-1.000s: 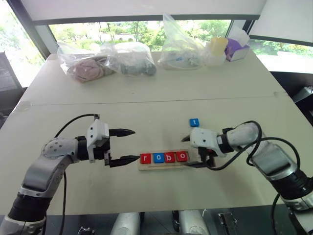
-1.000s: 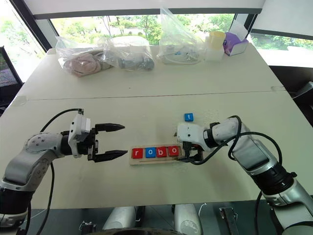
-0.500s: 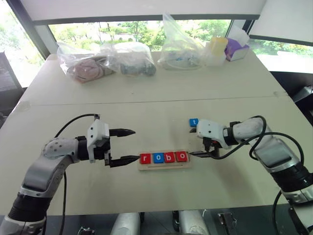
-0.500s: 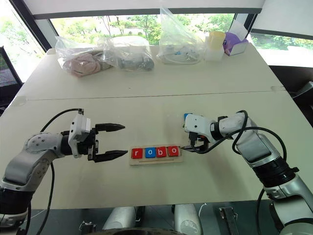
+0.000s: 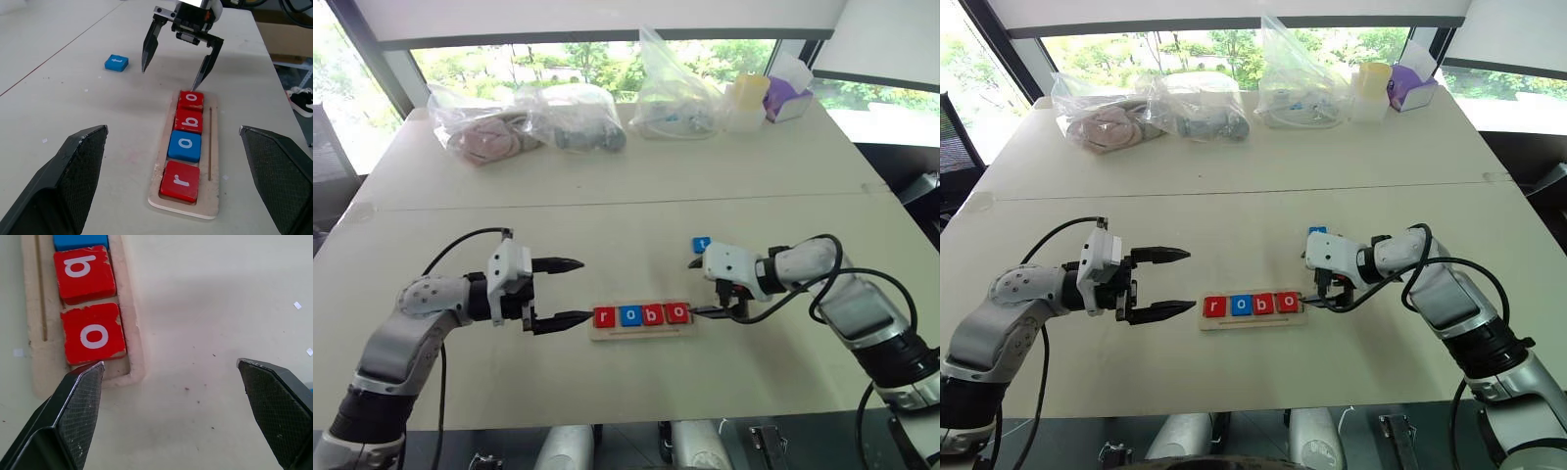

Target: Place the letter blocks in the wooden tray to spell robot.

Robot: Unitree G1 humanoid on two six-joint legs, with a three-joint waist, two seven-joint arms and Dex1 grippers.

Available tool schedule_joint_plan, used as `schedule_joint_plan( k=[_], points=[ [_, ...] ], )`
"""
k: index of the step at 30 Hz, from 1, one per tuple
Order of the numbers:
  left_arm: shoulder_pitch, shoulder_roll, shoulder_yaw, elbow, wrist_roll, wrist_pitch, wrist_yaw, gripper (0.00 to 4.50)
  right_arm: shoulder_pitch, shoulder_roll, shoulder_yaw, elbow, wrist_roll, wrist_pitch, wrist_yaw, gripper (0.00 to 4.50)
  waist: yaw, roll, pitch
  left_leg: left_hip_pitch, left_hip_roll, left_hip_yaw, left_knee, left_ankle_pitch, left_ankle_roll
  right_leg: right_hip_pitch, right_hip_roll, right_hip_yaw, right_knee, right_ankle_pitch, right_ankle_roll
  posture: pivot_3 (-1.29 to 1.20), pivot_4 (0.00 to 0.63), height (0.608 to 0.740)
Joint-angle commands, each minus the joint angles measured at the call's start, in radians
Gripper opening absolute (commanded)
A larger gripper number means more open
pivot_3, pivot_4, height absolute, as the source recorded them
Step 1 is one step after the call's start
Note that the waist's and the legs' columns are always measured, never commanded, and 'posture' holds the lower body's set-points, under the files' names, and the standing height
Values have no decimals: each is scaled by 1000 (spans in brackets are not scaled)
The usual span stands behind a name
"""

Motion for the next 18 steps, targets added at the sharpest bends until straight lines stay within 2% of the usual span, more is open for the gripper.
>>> schedule_joint_plan(
  k=[1, 18],
  points=[
    [-3, 6, 30, -33, -19, -6, 6, 4500, -2, 14, -2, -47, 13, 12, 1, 4438, 0, 0, 0, 0, 0, 0, 0, 0, 0, 0, 0, 0, 0, 0, 0, 0, 150, 740],
    [11, 5, 34, -48, -23, -1, 28, 4500, -19, 60, 25, -65, 3, 28, -2, 4438, 0, 0, 0, 0, 0, 0, 0, 0, 0, 0, 0, 0, 0, 0, 0, 0, 150, 740]
  ],
)
